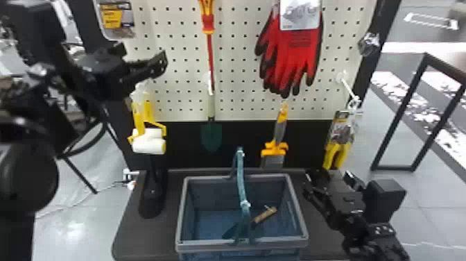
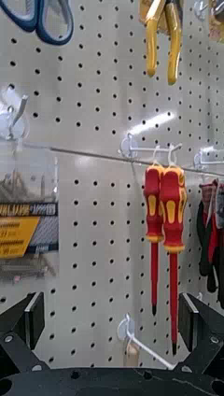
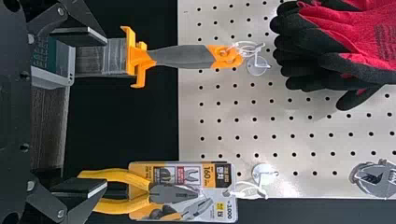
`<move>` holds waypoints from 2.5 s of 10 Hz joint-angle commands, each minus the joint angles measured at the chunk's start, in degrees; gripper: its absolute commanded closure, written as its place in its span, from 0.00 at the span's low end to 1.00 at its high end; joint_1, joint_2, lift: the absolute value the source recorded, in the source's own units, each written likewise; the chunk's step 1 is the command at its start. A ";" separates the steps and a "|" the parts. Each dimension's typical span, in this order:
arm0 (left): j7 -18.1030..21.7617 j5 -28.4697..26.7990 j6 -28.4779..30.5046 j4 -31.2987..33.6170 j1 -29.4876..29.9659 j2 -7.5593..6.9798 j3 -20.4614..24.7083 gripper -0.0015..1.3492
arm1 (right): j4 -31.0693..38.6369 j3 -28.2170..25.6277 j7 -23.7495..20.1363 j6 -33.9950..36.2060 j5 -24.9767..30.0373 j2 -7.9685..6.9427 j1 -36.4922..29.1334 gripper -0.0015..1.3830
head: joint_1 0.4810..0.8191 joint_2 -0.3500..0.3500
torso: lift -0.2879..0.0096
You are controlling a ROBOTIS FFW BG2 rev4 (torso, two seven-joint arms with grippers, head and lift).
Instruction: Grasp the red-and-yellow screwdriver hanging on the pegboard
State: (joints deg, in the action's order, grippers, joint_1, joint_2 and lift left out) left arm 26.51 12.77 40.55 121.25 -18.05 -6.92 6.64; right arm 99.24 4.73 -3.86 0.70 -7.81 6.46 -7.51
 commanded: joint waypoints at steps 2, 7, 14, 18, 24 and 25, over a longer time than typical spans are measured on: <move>2.15 5.33 -0.39 -3.47 -4.45 -0.46 -1.28 0.16 | -0.01 0.02 -0.09 0.00 0.07 0.22 0.30 0.16 | 0.20 0.50 | 0.63; 6.28 12.28 -1.44 -11.82 -10.34 -0.46 -6.38 0.16 | -0.01 0.28 -0.09 0.00 0.16 0.57 0.92 0.16 | 0.20 0.50 | 0.63; 8.74 14.21 -4.43 -21.14 -20.27 -4.95 -15.08 0.16 | -0.18 0.72 -0.09 -0.79 -0.10 1.36 1.53 0.16 | 0.20 0.50 | 0.63; 8.91 15.26 -6.10 -24.13 -23.78 -5.65 -18.33 0.16 | -0.45 1.33 -0.09 -1.41 -0.45 2.15 2.50 0.16 | 0.20 0.50 | 0.63; 9.44 19.57 -8.03 -30.46 -26.16 -10.31 -21.15 0.51 | 0.96 1.33 -2.55 -6.94 -1.77 3.03 2.15 0.16 | 0.20 0.50 | 0.63; 6.98 18.96 -5.84 -30.46 -25.80 -10.31 -19.48 0.91 | 1.49 1.33 -3.26 -7.91 -2.12 3.38 2.15 0.16 | 0.20 0.50 | 0.63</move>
State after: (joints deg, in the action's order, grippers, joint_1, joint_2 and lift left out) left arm 33.81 32.08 33.93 90.92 -44.07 -17.24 -13.64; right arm 100.48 6.06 -7.16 -6.58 -9.71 9.65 -5.37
